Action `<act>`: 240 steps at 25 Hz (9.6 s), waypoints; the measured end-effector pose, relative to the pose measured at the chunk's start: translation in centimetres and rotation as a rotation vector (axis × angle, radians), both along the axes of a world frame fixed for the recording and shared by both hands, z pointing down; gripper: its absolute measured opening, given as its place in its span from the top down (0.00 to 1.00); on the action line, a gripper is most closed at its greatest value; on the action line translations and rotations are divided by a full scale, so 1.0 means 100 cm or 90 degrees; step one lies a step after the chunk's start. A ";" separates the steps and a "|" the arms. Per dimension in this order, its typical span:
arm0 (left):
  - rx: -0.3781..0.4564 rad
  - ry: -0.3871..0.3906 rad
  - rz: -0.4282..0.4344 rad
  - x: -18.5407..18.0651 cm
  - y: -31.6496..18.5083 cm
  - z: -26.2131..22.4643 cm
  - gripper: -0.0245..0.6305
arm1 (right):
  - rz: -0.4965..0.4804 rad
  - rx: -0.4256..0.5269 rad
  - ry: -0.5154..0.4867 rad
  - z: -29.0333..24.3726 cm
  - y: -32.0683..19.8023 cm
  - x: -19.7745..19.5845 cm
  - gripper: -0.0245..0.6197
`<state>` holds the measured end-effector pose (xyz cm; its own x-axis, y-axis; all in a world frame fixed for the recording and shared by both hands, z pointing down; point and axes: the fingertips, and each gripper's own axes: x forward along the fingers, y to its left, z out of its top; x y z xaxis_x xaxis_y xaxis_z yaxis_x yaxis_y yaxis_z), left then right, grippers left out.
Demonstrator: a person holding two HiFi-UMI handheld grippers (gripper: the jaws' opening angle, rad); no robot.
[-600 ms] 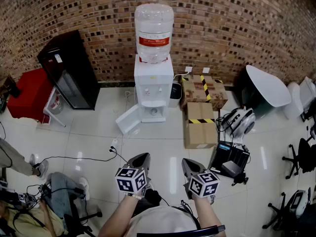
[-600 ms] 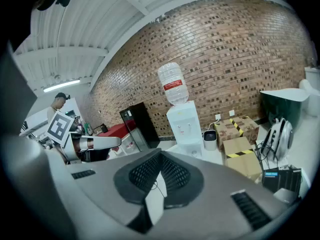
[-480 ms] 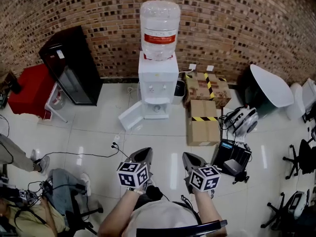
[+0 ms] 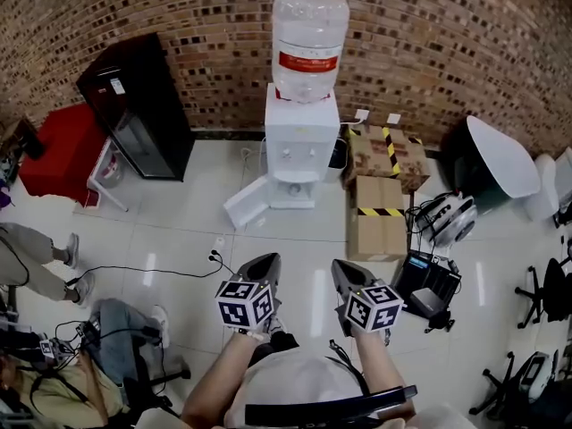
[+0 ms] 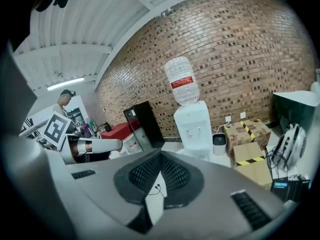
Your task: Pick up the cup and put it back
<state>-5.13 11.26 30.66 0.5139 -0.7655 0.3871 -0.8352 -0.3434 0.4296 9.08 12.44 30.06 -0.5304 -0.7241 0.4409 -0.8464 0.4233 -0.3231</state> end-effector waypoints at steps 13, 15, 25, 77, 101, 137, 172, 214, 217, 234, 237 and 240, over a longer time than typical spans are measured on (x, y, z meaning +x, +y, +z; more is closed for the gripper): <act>-0.008 0.005 0.010 -0.002 -0.021 0.003 0.96 | 0.018 -0.006 -0.001 0.003 -0.015 0.001 0.95; -0.008 0.007 0.011 -0.002 -0.022 0.003 0.96 | 0.018 -0.007 0.001 0.003 -0.015 0.001 0.95; -0.016 0.027 -0.012 -0.026 -0.026 0.015 0.96 | 0.008 -0.017 0.029 0.010 -0.024 -0.011 0.95; 0.021 -0.209 -0.087 0.067 -0.509 0.699 0.22 | -0.109 0.094 0.036 0.516 -0.392 0.020 0.95; 0.008 -0.261 -0.072 0.082 -0.589 0.777 0.22 | -0.027 0.036 0.059 0.578 -0.427 0.027 0.94; -0.038 -0.218 -0.076 0.000 -0.307 0.395 0.44 | 0.000 -0.129 0.098 0.335 -0.321 0.017 0.94; 0.057 -0.161 -0.023 -0.016 -0.131 0.005 0.44 | 0.036 -0.027 0.056 0.002 -0.137 -0.011 0.94; 0.081 -0.161 -0.053 -0.043 -0.131 -0.004 0.44 | -0.003 0.004 0.058 -0.013 -0.134 -0.045 0.94; 0.078 -0.165 -0.050 -0.040 -0.128 -0.001 0.44 | -0.004 0.001 0.057 -0.009 -0.130 -0.044 0.94; 0.041 -0.190 -0.049 -0.018 -0.163 0.029 0.44 | -0.038 -0.019 0.060 0.018 -0.174 -0.030 0.94; 0.029 -0.197 -0.046 -0.013 -0.183 0.047 0.44 | -0.055 -0.026 0.067 0.035 -0.193 -0.026 0.94; 0.020 -0.207 -0.041 -0.007 -0.204 0.071 0.44 | -0.065 -0.045 0.076 0.058 -0.211 -0.018 0.94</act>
<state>-5.84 -9.12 37.72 0.3170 -0.8068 0.4986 -0.9474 -0.2938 0.1269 7.29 -8.70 35.88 -0.5412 -0.6335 0.5530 -0.8338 0.4893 -0.2556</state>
